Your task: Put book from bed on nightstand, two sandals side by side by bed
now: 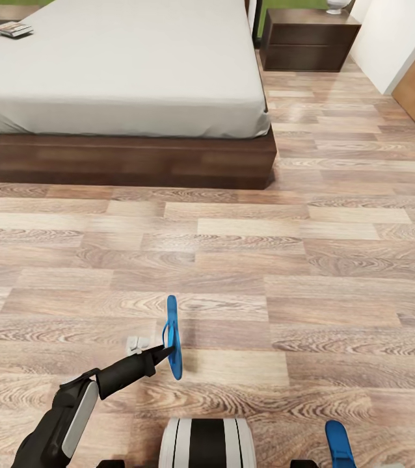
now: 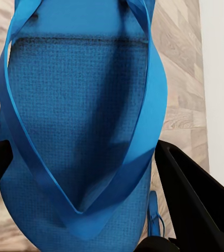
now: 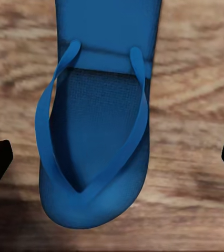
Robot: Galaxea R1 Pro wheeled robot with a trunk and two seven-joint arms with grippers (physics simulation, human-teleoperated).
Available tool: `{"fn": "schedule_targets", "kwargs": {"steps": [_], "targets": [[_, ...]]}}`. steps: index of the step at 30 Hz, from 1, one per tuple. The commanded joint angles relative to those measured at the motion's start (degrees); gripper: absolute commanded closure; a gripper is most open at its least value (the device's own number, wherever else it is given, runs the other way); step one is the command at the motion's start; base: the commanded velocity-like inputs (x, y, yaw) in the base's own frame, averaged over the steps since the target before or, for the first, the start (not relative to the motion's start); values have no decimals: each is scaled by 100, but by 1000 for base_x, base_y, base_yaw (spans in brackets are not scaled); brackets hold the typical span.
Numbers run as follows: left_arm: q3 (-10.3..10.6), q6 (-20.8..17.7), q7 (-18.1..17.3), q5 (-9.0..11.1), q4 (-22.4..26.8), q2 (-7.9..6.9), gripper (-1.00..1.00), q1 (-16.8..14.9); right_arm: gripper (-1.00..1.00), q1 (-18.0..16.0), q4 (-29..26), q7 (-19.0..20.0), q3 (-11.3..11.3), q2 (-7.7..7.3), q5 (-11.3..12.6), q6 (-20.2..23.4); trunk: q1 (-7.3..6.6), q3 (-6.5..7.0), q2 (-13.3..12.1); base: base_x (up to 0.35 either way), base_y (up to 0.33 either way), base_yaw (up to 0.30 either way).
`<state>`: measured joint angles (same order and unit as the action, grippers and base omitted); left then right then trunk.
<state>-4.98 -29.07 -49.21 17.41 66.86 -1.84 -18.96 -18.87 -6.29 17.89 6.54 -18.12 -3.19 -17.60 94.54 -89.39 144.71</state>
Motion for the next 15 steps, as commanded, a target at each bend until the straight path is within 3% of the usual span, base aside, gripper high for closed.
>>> {"fn": "schedule_targets", "kwargs": {"steps": [1, 5, 15], "targets": [[0, -46, -9, 43, 0, 0, 100, -2, -100, -3, 5, 30, 49, 0, -33, -14, 1, -26, 3, 0, 0, 0], [1, -46, -9, 43, 0, 0, 100, -2, -100, -3, 5, 30, 49, 1, -33, -15, 12, -114, 8, 0, 0, 0], [-3, -46, -9, 43, 1, 0, 100, -2, -100, -3, 6, 30, 49, -1, -33, -16, 14, -137, 9, 0, 0, 0]]}}
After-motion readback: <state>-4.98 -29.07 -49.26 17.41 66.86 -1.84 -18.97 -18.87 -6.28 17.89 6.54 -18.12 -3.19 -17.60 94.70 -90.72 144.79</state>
